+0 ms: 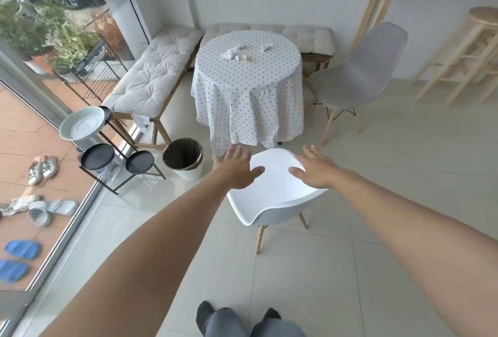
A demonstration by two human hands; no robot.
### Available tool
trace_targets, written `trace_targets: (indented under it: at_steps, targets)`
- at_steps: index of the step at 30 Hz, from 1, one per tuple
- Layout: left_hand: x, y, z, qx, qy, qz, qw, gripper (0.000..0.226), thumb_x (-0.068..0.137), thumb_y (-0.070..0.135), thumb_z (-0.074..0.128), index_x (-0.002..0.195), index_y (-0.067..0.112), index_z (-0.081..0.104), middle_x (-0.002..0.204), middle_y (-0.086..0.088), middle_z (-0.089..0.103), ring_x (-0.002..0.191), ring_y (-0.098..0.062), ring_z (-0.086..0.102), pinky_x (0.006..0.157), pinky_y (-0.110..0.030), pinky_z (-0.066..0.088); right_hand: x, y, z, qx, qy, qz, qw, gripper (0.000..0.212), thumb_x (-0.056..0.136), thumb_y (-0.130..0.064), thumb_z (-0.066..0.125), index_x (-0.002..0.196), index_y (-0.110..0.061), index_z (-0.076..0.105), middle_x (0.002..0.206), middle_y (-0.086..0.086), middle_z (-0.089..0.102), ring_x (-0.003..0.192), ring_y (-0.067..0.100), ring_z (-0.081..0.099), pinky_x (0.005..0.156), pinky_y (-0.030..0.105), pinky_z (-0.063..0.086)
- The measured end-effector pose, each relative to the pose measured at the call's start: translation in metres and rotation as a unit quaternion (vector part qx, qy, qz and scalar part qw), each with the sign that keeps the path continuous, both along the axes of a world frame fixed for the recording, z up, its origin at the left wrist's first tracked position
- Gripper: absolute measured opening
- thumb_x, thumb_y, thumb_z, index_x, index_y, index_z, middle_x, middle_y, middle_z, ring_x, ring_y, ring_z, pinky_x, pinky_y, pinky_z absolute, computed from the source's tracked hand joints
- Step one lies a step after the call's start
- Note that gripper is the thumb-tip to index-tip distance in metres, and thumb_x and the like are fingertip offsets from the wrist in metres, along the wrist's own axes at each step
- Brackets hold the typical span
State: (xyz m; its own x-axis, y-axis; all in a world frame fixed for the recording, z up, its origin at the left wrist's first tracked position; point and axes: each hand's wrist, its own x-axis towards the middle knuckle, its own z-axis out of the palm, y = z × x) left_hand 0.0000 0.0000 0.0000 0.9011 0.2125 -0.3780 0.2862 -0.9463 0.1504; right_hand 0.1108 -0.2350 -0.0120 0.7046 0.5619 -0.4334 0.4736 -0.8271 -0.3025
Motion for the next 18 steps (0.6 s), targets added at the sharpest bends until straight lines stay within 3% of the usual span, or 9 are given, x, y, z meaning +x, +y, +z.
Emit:
trace_targets:
  at_steps: [7, 13, 16, 18]
  targets:
    - [-0.007, -0.063, -0.072, -0.019, 0.082, -0.023, 0.996, 0.084, 0.097, 0.075, 0.021, 0.161, 0.023, 0.009, 0.171, -0.005, -0.001, 0.157, -0.028, -0.004, 0.12, -0.064, 0.009, -0.002, -0.039, -0.059, -0.052, 0.045, 0.019, 0.997, 0.064, 0.106, -0.047, 0.036, 0.161, -0.021, 0.017, 0.172, 0.01, -0.008, 0.158, 0.027, -0.014, 0.126, 0.057, 0.006]
    - [0.003, -0.121, -0.117, -0.067, 0.109, -0.056, 0.99, 0.082, 0.1, 0.07, 0.023, 0.162, 0.019, 0.004, 0.171, -0.008, -0.001, 0.156, -0.029, -0.004, 0.122, -0.06, 0.01, 0.011, -0.067, -0.093, -0.102, 0.045, 0.052, 0.992, 0.069, 0.103, -0.053, 0.039, 0.16, -0.019, 0.018, 0.172, 0.011, -0.003, 0.158, 0.028, -0.011, 0.126, 0.057, 0.008]
    - [0.007, -0.143, -0.135, -0.084, 0.085, -0.056, 0.991, 0.072, 0.104, 0.06, 0.026, 0.158, 0.015, 0.013, 0.168, -0.013, 0.014, 0.154, -0.034, 0.01, 0.12, -0.056, 0.02, 0.019, -0.079, -0.109, -0.108, 0.022, 0.085, 0.99, 0.063, 0.105, -0.048, 0.04, 0.158, -0.019, 0.024, 0.172, 0.008, 0.005, 0.158, 0.026, -0.01, 0.126, 0.057, 0.007]
    - [0.01, -0.148, -0.143, -0.065, 0.051, -0.051, 0.995, 0.056, 0.107, 0.051, 0.027, 0.148, 0.013, 0.028, 0.15, -0.016, 0.042, 0.139, -0.039, 0.038, 0.109, -0.052, 0.036, 0.023, -0.083, -0.117, -0.094, -0.008, 0.102, 0.99, 0.057, 0.105, -0.047, 0.039, 0.155, -0.02, 0.031, 0.169, 0.005, 0.019, 0.158, 0.025, -0.003, 0.126, 0.057, 0.005]
